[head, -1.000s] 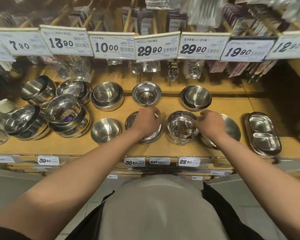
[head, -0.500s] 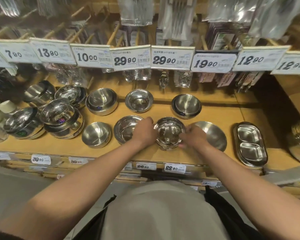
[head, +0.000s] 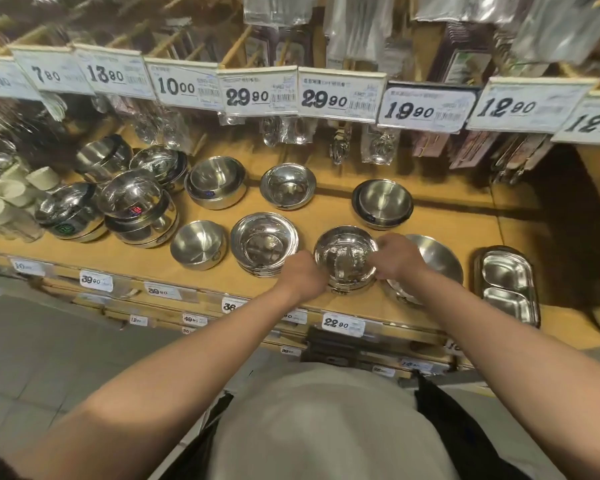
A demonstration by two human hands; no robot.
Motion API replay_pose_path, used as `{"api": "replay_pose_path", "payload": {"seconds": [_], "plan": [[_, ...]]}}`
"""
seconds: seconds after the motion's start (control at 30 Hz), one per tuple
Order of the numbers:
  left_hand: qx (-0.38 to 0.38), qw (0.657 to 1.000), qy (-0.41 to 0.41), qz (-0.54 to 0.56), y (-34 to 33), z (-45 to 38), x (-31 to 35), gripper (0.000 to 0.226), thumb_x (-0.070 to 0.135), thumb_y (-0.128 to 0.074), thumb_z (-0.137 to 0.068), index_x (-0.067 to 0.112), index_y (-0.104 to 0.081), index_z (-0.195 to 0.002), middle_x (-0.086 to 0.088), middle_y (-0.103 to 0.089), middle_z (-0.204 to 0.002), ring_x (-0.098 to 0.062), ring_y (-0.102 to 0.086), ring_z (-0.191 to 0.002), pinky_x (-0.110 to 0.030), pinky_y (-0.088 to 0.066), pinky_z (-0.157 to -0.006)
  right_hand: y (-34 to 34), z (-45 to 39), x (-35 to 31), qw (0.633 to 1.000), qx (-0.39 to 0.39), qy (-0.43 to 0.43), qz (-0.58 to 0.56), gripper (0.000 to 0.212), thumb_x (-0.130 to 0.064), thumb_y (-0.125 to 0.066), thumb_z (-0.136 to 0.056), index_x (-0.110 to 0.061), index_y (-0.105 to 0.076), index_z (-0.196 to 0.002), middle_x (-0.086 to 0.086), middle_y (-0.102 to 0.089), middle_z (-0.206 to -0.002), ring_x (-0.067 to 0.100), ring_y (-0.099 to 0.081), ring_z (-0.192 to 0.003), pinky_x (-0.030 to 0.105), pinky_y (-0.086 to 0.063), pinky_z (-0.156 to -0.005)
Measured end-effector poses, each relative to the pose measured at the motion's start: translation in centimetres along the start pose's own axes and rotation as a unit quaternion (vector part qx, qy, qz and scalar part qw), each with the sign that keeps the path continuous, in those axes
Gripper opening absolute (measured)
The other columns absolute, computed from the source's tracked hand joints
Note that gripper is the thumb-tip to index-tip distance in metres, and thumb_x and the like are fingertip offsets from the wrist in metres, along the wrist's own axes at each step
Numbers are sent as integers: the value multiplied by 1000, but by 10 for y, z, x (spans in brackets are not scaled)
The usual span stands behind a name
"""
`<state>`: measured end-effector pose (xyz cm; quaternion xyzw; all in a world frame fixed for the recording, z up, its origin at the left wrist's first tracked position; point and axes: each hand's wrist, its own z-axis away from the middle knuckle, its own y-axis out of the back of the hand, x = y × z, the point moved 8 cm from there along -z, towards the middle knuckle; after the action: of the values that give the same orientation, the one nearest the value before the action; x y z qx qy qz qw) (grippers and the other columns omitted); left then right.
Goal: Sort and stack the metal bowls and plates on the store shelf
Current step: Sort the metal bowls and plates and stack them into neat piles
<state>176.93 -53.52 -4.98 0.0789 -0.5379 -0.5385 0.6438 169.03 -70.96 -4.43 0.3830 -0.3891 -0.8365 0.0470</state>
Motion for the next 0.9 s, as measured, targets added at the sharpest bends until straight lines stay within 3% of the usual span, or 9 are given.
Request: {"api": "replay_pose_path", "payload": {"seconds": [0.13,0.2,0.27,0.4,0.43,0.53,0.6,0.8,0.9], "plan": [[20,1000,10,-2,4,-1,3,16,15,-64,-94,-1,-66,-91,-9,-67,-81,-21,-63,-70,-27,-53,-58,-1,2,3,1000,5,8,14,17,-14,-59,-87,-1,-69,-91,16,-73,-92,33,-72,-83,41,-61,-77],[38,999,9,-8,9,-4,4,12,13,-65,-92,3,-64,-86,-2,-61,-71,-17,-59,-66,-21,-45,-51,-4,3,7,1000,-1,0,-8,15,-12,-62,-88,-2,-72,-92,13,-75,-89,29,-75,-75,44,-63,-75],[49,999,21,4,14,-7,2,12,11,-64,-92,5,-64,-81,1,-58,-67,-11,-53,-59,-15,-36,-43,-8,6,11,999,-16,-15,-47,4,-9,-64,-89,-10,-67,-87,9,-73,-94,21,-76,-65,34,-63,-64],[56,998,20,23,21,-15,5,13,8,-63,-93,0,-72,-99,-10,-70,-91,-22,-63,-78,-20,-45,-55,-16,7,16,994,-32,-40,-100,10,-9,-64,-90,-13,-65,-99,9,-69,-105,13,-75,-61,21,-55,-51],[58,998,15,18,23,-16,7,17,8,-61,-94,0,-72,-105,-13,-71,-99,-25,-64,-85,-24,-48,-62,-17,9,15,994,-33,-41,-94,6,-11,-64,-90,-16,-62,-90,7,-72,-96,12,-74,-58,21,-52,-49],[57,998,4,4,23,-21,8,24,6,-59,-96,0,-72,-115,-16,-72,-111,-30,-67,-100,-32,-54,-79,-19,10,17,996,-31,-55,-62,24,-20,-64,-88,-27,-49,-71,-7,-68,-51,9,-70,-55,25,-46,-54],[56,998,-1,-1,23,-24,7,26,5,-59,-96,2,-71,-119,-16,-72,-115,-30,-67,-105,-34,-55,-87,-21,13,15,998,-35,-56,-22,26,-27,-61,-88,-31,-45,-68,-14,-59,-39,5,-61,-58,26,-38,-52],[45,999,-14,-8,24,-30,8,32,4,-55,-96,3,-69,-124,-15,-71,-120,-31,-66,-111,-39,-55,-96,-16,13,11,999,-9,-42,-2,29,-30,-62,-86,-31,-45,-63,-6,-61,-62,11,-57,-62,25,-34,-49],[43,999,-12,-16,23,-31,8,29,7,-56,-95,2,-68,-122,-15,-71,-118,-30,-66,-107,-34,-55,-86,-13,11,14,999,-2,-52,6,29,-27,-62,-90,-14,-58,-64,4,-65,-69,16,-58,-62,26,-35,-48]]}}
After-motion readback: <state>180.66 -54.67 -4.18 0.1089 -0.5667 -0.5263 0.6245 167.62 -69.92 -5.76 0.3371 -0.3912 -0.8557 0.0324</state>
